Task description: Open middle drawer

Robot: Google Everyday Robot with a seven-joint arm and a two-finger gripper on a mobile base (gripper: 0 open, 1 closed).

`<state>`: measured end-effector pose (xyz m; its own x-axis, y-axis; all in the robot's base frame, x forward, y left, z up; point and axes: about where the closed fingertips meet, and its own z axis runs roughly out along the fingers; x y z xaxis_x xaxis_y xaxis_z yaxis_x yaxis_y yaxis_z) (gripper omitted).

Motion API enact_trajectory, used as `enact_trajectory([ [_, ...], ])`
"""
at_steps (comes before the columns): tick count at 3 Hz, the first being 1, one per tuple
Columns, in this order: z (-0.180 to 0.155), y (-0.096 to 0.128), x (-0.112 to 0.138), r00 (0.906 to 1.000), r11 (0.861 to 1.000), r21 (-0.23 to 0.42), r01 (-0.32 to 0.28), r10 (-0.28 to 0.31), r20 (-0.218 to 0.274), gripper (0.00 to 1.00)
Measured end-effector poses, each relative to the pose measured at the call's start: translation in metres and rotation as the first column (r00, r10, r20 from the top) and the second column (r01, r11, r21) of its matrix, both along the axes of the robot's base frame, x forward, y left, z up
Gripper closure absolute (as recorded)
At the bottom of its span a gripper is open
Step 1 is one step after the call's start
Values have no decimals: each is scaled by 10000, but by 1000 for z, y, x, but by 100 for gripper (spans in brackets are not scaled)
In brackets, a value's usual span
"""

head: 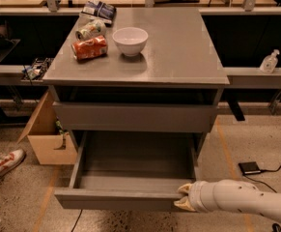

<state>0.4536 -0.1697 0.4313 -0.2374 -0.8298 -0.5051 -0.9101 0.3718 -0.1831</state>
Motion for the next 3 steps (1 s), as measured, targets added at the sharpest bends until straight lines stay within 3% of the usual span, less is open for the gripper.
enact_trajectory([
  [3, 0, 0, 0, 10000, 10000, 1, -2, 2, -2, 14],
])
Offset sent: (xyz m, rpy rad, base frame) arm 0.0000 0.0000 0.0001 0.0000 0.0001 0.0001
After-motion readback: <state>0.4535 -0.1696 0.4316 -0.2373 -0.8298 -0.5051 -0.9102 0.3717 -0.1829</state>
